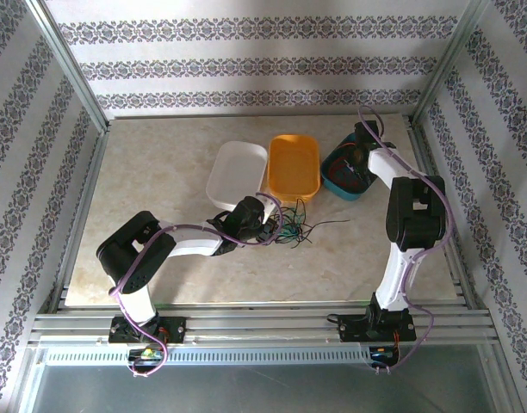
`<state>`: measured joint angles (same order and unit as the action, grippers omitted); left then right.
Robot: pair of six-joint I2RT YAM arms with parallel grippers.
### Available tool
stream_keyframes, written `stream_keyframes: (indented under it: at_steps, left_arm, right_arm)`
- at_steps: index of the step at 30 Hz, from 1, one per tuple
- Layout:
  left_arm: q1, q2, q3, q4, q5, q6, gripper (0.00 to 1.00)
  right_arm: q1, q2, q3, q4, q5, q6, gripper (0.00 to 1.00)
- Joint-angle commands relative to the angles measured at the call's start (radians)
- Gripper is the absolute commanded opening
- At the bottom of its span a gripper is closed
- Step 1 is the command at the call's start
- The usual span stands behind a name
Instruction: Untangle the cables
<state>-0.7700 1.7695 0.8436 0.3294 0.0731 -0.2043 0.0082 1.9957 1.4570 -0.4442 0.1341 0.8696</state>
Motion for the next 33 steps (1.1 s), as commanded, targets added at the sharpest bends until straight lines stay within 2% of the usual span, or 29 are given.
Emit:
stream_keyframes:
  at_steps: [1, 14, 19, 26, 33]
  left_arm:
    - [0.011, -0.009, 0.015, -0.046, -0.02, -0.013, 0.0]
    - [0.011, 0.008, 0.036, -0.067, -0.013, -0.004, 0.0]
    - [0.011, 0.011, 0.037, -0.069, -0.013, 0.0, 0.0]
    - [0.011, 0.028, 0.057, -0.076, -0.001, 0.002, 0.0]
    - [0.01, 0.018, 0.044, -0.058, -0.001, -0.003, 0.0]
  right_arm:
    - [-0.008, 0.038, 0.041, -0.038, 0.034, 0.031, 0.32]
    - [-0.01, 0.134, 0.117, -0.102, 0.068, 0.053, 0.34]
    - [-0.008, 0.129, 0.145, -0.102, 0.038, 0.024, 0.43]
    - [-0.007, 0.043, 0.094, -0.049, 0.019, 0.005, 0.55]
    - [-0.006, -0.035, 0.04, 0.0, -0.018, -0.028, 0.6]
